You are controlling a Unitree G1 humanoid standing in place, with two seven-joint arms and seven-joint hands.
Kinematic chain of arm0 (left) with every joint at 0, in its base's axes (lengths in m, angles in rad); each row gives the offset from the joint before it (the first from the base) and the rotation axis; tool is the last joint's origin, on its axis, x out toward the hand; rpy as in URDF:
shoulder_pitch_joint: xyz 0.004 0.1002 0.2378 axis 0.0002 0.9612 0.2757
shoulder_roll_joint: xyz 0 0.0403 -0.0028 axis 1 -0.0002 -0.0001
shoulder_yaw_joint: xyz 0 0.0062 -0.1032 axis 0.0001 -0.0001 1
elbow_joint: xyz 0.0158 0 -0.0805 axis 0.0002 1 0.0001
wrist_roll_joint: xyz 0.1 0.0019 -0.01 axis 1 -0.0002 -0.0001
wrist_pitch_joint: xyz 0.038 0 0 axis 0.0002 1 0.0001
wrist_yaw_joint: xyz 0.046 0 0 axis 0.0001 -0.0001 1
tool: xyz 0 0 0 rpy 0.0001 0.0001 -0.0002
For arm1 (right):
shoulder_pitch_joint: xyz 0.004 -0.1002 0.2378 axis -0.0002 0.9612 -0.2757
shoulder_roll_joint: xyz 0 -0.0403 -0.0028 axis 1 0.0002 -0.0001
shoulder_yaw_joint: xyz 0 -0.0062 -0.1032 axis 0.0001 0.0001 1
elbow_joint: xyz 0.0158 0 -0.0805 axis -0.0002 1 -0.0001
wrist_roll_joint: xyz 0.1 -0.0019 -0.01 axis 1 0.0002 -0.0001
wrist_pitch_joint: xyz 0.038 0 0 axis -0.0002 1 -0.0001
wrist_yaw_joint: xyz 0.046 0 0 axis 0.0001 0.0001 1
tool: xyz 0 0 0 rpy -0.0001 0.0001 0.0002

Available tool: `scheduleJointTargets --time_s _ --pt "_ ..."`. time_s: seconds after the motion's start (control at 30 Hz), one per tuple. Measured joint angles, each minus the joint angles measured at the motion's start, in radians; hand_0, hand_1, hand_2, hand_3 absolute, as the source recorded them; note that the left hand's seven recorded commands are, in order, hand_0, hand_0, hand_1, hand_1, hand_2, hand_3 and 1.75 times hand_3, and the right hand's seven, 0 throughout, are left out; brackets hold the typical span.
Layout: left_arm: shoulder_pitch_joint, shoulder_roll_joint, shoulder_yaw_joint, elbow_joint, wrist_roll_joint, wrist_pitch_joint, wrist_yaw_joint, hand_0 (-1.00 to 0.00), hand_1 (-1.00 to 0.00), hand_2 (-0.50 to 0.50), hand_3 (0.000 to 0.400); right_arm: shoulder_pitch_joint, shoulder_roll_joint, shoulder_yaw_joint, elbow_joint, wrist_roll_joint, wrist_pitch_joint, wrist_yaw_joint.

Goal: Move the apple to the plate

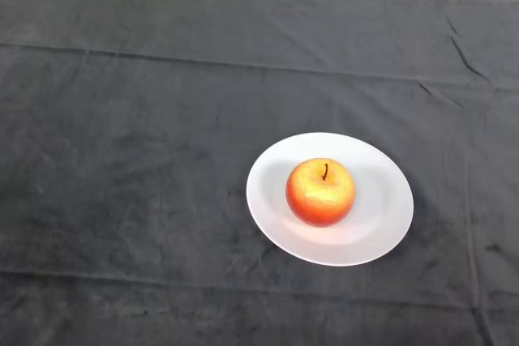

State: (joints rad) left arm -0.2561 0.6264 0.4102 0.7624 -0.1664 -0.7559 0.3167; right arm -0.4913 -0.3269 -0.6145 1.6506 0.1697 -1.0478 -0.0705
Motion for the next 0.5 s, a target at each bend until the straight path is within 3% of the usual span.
scheduleJointTargets --time_s 0.5 --pt "0.0 -0.001 0.01 -0.012 0.002 0.013 -0.003 0.0 0.0 0.0 0.0 0.0 0.0 -0.0001 0.0 -0.0001 0.0 0.0"
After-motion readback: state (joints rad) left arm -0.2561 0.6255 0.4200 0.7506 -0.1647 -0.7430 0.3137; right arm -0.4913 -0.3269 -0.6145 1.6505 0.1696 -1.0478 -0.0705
